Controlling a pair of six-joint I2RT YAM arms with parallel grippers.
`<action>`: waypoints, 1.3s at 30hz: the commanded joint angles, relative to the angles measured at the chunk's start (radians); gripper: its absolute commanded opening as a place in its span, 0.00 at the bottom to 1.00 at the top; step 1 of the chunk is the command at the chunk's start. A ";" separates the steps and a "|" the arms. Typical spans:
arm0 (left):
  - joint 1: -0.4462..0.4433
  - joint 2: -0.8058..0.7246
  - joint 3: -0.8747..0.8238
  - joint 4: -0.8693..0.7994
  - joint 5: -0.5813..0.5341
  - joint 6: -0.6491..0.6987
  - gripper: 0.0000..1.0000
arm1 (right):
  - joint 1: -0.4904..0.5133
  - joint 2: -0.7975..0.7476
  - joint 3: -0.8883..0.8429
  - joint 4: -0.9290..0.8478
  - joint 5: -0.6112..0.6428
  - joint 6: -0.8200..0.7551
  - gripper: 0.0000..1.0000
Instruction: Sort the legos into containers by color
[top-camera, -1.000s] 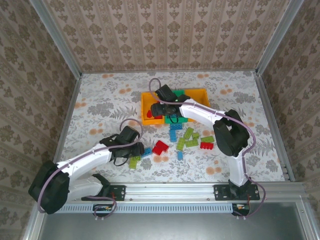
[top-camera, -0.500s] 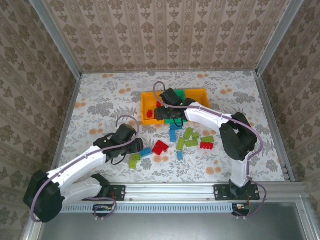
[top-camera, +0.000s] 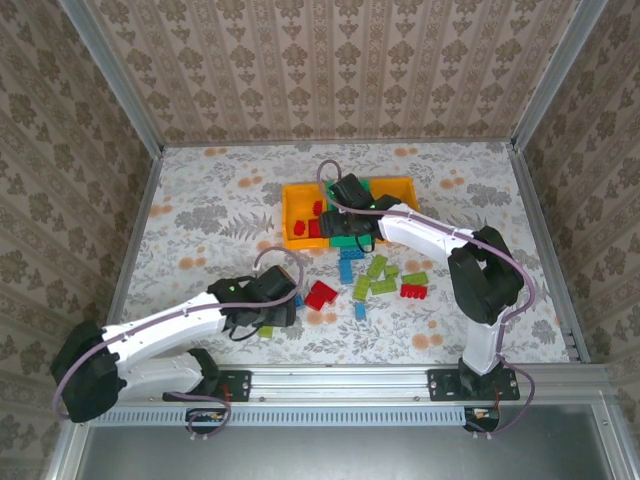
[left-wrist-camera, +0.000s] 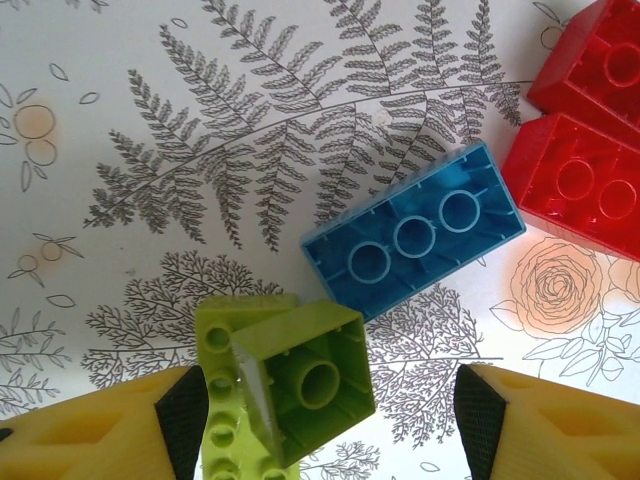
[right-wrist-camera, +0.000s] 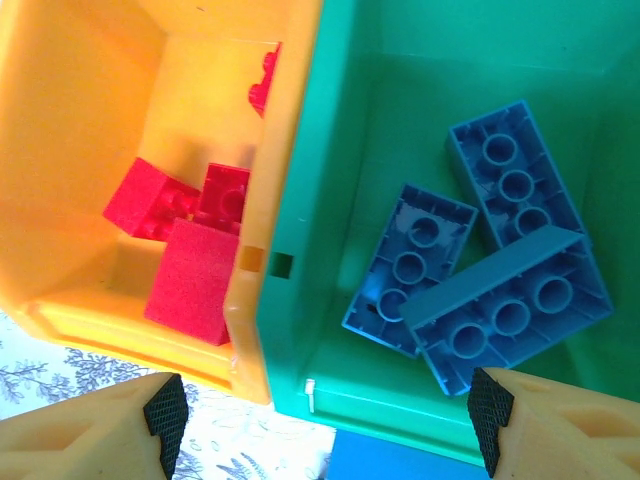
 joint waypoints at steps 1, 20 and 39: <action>-0.021 0.045 0.031 -0.026 -0.042 -0.042 0.70 | -0.008 -0.042 -0.021 -0.009 0.000 -0.004 0.78; -0.065 0.177 0.098 -0.102 -0.113 -0.051 0.60 | -0.045 -0.057 -0.066 0.022 -0.041 0.014 0.78; -0.090 0.249 0.122 -0.119 -0.150 -0.055 0.51 | -0.067 -0.081 -0.097 0.040 -0.060 0.028 0.78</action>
